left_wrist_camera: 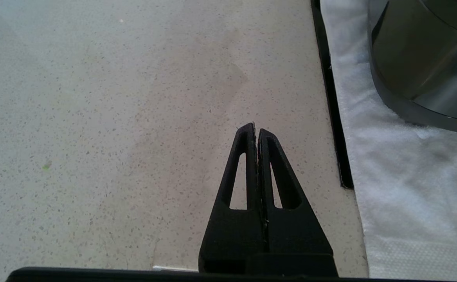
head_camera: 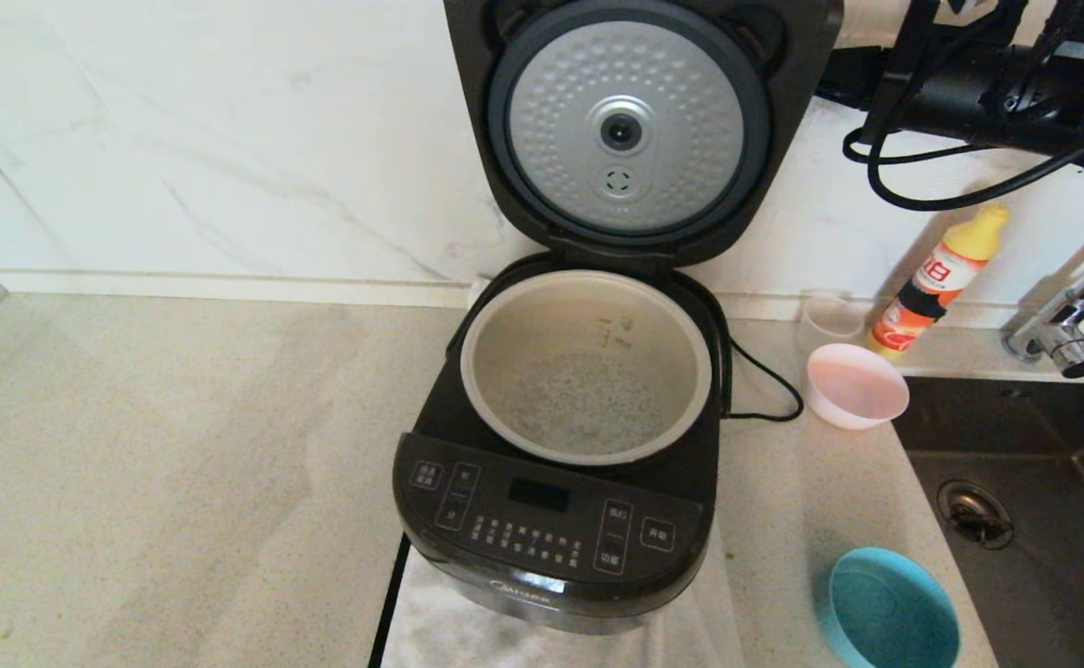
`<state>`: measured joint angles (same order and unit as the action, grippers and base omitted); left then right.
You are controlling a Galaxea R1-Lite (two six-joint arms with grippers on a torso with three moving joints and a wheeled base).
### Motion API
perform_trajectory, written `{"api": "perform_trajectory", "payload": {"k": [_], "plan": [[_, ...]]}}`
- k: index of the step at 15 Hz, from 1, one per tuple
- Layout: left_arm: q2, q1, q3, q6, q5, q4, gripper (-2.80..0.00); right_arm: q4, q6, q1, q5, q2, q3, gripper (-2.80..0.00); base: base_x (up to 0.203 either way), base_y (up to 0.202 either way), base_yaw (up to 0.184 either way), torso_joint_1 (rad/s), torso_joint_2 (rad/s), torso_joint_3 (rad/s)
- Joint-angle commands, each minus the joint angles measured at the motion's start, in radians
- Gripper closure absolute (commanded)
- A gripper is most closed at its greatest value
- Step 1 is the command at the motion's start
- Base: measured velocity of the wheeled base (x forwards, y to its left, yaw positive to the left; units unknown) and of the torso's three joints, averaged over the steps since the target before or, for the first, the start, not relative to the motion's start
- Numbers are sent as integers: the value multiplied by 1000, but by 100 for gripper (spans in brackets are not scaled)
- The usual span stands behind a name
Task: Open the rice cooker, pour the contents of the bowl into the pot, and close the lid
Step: Close the rice cooker
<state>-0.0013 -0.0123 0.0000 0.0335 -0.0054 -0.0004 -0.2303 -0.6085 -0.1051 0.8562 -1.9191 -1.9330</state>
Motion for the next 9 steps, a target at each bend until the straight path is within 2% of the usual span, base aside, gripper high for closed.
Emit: {"api": "perform_trajectory", "payload": {"k": [1, 9], "plan": [[1, 0, 2, 0, -1, 0, 0, -4, -4, -10, 6, -6, 2, 0, 0, 0, 0, 0, 0, 0], [1, 0, 2, 0, -1, 0, 0, -5, -5, -57, 14, 49, 39, 0, 0, 0, 0, 0, 0, 0]]}}
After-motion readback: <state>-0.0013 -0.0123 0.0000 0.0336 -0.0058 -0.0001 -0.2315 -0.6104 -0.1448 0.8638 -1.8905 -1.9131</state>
